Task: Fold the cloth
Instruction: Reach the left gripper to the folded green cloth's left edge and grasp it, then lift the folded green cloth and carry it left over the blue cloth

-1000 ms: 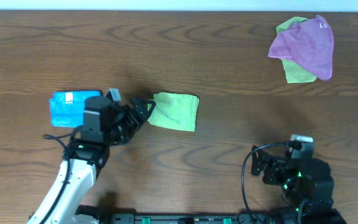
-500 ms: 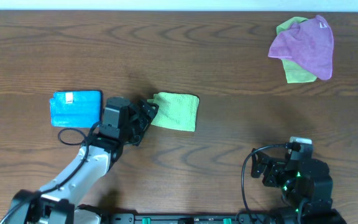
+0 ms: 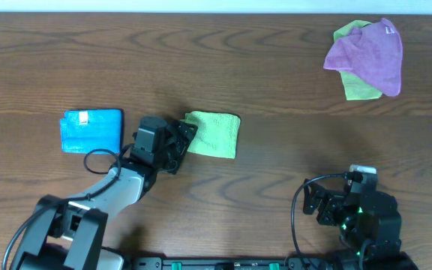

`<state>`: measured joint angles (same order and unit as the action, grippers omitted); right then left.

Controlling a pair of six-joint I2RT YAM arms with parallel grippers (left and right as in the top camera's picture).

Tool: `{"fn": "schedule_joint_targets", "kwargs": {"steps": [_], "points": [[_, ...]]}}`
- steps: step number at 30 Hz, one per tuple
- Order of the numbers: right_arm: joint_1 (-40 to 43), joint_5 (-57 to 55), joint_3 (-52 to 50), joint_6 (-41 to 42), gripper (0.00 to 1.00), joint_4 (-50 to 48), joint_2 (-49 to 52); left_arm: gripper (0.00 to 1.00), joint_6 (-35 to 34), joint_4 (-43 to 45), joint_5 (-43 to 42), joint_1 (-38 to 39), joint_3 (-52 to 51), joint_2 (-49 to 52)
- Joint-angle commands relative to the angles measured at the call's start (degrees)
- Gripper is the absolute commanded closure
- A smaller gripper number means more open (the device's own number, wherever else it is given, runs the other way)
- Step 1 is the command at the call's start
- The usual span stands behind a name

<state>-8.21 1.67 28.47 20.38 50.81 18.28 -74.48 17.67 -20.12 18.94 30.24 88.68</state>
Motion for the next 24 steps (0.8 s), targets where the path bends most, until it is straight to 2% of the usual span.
{"fn": "schedule_joint_targets", "kwargs": {"steps": [1,9,12,14,17,19,21,24], "points": [[0.4,-0.3,-0.2,0.6,0.00,0.0,-0.4,0.05,-1.9,1.1,0.8,0.3,-0.2,1.9],[0.4,-0.3,-0.2,0.6,0.01,0.0,-0.4,0.05,-3.8,4.7,1.1,0.3,-0.2,6.2],[0.4,-0.3,-0.2,0.6,0.01,0.0,-0.4,0.00,-4.0,5.5,1.2,0.3,-0.2,7.5],[0.4,-0.3,-0.2,0.6,0.01,0.0,-0.4,0.12,-4.0,5.6,1.3,0.3,-0.2,8.0],[0.4,-0.3,-0.2,0.6,0.01,0.0,-0.4,0.21,-4.0,5.6,1.7,0.3,-0.2,8.5],[0.4,-0.3,-0.2,0.6,0.01,0.0,-0.4,0.47,-4.0,5.6,2.4,0.3,-0.2,8.5],[0.4,-0.3,-0.2,0.6,0.01,0.0,-0.4,0.53,-4.0,5.6,2.9,0.3,-0.2,8.5],[0.4,-0.3,-0.1,0.6,0.01,0.0,-0.4,0.73,-3.8,5.6,3.1,0.3,-0.2,8.5]]}}
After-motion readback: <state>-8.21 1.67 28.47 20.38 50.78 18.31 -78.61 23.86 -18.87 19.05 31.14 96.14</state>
